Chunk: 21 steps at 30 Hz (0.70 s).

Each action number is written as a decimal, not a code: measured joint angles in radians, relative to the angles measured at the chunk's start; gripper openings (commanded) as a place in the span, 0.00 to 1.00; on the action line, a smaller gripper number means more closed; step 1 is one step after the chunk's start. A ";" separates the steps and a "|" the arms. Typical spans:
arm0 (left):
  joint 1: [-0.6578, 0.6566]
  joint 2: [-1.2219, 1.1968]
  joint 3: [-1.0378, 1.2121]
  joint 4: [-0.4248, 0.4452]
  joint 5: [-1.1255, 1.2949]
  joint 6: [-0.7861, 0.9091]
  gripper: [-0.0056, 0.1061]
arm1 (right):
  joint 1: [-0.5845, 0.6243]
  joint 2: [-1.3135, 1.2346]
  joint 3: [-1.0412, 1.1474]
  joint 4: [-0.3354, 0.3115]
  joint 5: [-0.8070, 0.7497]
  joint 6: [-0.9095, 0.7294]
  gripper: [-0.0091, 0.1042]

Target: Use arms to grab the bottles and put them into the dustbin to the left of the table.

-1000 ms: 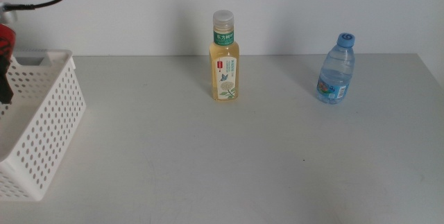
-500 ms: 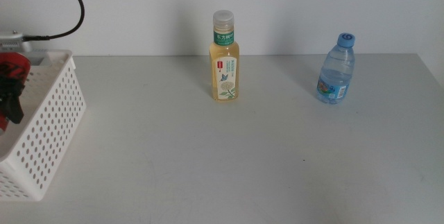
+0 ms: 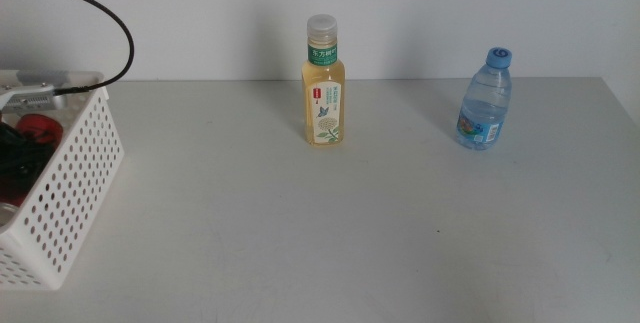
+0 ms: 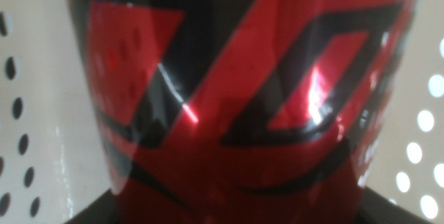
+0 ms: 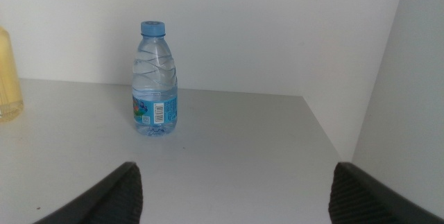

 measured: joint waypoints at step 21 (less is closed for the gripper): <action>-0.040 -0.101 -0.097 0.030 0.064 -0.115 0.89 | 0.000 0.000 0.000 0.000 0.000 0.000 0.91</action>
